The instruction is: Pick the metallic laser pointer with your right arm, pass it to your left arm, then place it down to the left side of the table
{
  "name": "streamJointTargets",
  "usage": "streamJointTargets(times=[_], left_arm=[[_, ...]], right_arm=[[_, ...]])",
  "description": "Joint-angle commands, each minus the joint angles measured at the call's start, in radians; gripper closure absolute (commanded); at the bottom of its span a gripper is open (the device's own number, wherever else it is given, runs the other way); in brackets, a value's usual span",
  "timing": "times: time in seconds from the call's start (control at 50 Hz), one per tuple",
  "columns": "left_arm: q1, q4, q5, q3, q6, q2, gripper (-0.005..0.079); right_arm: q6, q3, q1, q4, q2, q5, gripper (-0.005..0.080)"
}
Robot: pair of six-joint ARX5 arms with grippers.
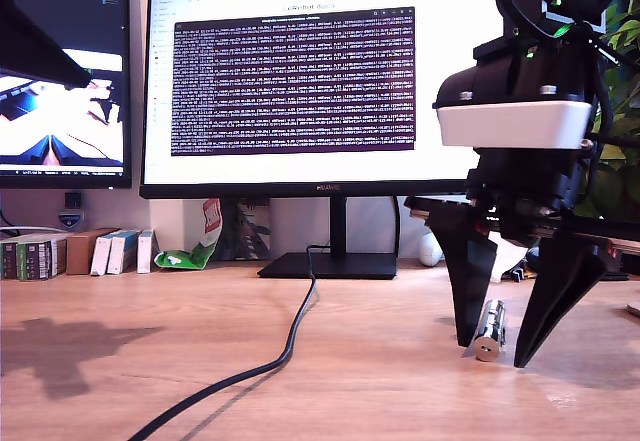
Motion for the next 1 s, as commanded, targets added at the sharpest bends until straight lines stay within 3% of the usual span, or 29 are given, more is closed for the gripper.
streamJointTargets(times=[0.0,0.4,0.5,0.84,0.98], left_arm=[[-0.003,0.002,0.005,0.014,0.007,0.004,0.0762],[-0.003,0.002,0.009,0.014,0.007,0.004,0.0762],[-0.003,0.002,0.013,0.014,0.007,0.004,0.0762],[-0.003,0.001,0.027,0.014,0.006,0.004,0.0762],[-0.003,0.000,0.027,0.014,0.007,0.004,0.0762]], right_arm=[[-0.043,-0.004,-0.011,-0.006,0.020,-0.007,0.0413],[-0.120,0.068,-0.026,0.043,0.085,0.008,0.0421],[-0.120,0.117,-0.030,0.026,0.110,0.004,0.0456],[-0.120,0.156,-0.037,-0.046,0.135,0.001,0.0457],[-0.120,0.156,-0.037,-0.035,0.135,0.001,0.0561]])
